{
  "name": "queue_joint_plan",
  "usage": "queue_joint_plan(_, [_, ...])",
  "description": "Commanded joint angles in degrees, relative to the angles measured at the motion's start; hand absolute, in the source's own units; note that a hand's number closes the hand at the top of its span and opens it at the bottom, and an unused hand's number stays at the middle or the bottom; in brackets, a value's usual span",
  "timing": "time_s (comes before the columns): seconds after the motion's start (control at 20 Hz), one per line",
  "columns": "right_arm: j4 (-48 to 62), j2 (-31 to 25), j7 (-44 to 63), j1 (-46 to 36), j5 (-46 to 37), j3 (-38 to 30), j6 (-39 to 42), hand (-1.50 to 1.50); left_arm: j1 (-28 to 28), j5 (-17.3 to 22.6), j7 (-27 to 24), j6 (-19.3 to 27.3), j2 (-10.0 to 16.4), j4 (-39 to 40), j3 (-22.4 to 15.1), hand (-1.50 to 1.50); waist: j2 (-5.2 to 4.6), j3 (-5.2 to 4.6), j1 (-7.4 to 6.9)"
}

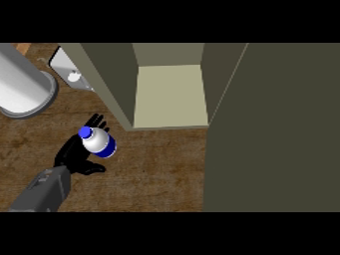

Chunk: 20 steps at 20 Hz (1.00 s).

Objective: Pick up the bottled water, place it into the cabinet and close the cabinet

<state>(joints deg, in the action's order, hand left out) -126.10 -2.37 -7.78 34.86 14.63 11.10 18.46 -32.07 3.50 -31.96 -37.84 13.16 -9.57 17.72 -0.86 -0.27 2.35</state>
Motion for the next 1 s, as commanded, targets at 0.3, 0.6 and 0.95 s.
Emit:
queue_joint_plan(0.3, [1.6, 1.2, -1.4, 0.8, -2.2, 2.6, -0.5, -1.50, -0.5, -0.8, -2.9, -7.2, -3.8, -1.8, -1.6, 1.50, 0.26, 0.07, -0.15])
queue_joint_plan(0.6, [3.6, 0.4, -0.9, -2.8, -1.4, -0.5, -1.0, -1.50, -0.3, -0.7, -3.0, -9.7, -2.9, -2.4, -1.8, 1.50, 0.25, 0.11, -0.75])
queue_joint_plan(0.95, [-0.7, 0.9, 2.1, -1.2, -1.2, 1.1, -2.8, -1.50, 2.1, 1.2, -7.2, -3.0, -3.2, -4.0, 0.5, 1.50, 0.31, 0.09, -0.94])
